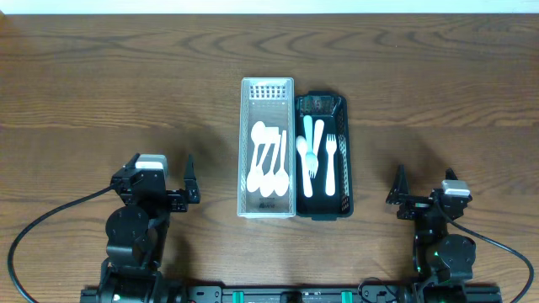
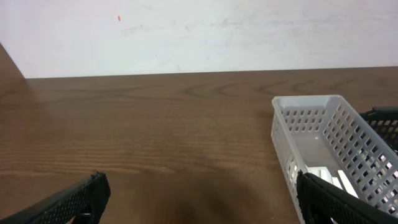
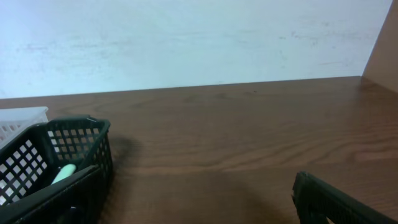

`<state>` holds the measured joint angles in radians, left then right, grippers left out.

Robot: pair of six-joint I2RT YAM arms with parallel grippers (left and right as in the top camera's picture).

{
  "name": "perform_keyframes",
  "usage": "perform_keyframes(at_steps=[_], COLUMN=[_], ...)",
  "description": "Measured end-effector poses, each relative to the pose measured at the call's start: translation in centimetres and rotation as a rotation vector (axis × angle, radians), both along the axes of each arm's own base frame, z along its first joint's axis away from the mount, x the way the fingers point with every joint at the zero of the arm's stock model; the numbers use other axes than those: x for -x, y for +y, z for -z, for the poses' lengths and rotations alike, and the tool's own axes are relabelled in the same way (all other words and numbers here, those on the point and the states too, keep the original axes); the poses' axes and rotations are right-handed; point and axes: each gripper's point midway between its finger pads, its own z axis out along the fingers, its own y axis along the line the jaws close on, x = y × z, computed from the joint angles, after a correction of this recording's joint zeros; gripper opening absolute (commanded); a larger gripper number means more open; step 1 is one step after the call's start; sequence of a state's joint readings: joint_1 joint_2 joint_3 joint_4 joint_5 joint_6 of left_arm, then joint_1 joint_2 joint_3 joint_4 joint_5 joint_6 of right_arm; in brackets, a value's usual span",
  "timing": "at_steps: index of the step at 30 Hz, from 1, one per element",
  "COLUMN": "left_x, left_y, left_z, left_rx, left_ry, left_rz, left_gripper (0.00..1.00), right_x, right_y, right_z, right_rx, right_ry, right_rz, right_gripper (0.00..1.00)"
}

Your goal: Pack container

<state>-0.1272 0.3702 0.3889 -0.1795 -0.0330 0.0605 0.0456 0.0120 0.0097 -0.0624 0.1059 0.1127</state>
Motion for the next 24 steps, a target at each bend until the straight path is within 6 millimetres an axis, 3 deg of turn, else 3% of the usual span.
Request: perform_keyframes(at_steps=[19, 24], left_x=[0.0, 1.6], left_y=[0.0, 0.1], left_z=[0.0, 1.1], left_rx=[0.0, -0.012], left_ry=[-0.002, 0.042], left_rz=[0.0, 0.007], left_gripper=[0.98, 0.98], right_x=[0.0, 0.0], right_y=[0.0, 0.0], right_z=[0.0, 0.0], right_rx=[0.0, 0.0], right_ry=[0.0, -0.001], right_rz=[0.0, 0.001], right_gripper=[0.99, 0.99])
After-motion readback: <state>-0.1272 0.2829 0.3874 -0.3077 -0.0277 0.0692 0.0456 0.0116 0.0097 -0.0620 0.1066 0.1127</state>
